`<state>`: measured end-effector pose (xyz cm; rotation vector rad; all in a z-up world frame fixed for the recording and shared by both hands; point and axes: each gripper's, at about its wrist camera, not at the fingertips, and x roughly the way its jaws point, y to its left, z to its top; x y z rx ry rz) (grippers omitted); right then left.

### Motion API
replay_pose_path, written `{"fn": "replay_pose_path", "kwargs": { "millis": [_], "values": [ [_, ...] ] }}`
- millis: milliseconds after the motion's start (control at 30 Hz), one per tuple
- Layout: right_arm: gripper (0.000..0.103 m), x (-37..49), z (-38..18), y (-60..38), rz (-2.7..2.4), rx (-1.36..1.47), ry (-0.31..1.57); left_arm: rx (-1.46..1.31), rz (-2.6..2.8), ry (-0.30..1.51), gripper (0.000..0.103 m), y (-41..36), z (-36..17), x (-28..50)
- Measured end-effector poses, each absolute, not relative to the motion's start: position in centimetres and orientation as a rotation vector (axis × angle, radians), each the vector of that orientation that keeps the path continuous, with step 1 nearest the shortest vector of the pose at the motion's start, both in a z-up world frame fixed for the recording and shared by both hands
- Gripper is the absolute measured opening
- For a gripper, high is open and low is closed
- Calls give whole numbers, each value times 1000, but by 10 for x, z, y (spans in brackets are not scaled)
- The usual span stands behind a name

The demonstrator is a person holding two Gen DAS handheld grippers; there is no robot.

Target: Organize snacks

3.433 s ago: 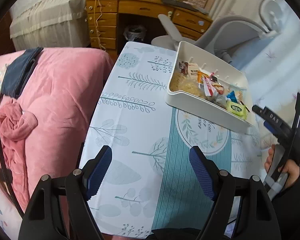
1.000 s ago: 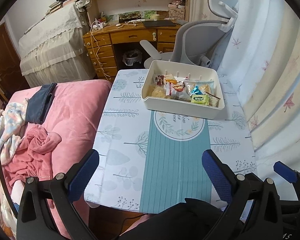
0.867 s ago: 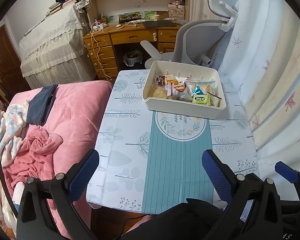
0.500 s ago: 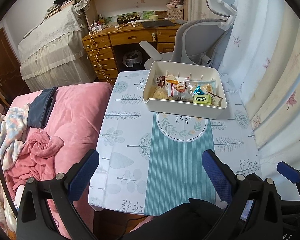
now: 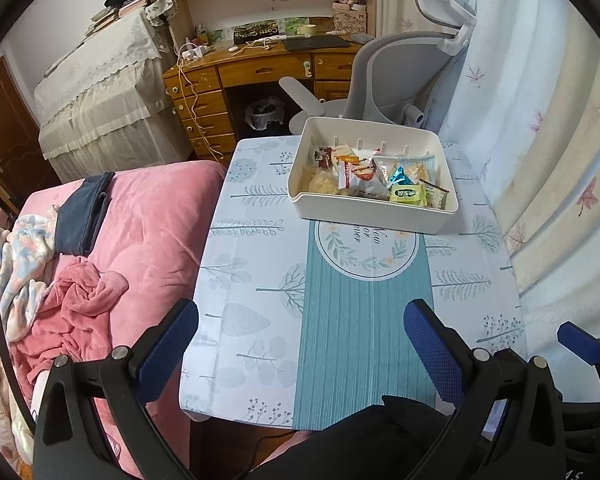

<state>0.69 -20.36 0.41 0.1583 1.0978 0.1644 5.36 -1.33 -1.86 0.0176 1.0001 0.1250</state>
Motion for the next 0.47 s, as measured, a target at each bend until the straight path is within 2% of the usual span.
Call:
{"fn": "replay_pose_path", "kwargs": {
  "millis": [467],
  "values": [
    [103, 8, 4, -202, 165, 161, 1102, 24, 119, 998, 102, -8, -21, 53]
  ]
}}
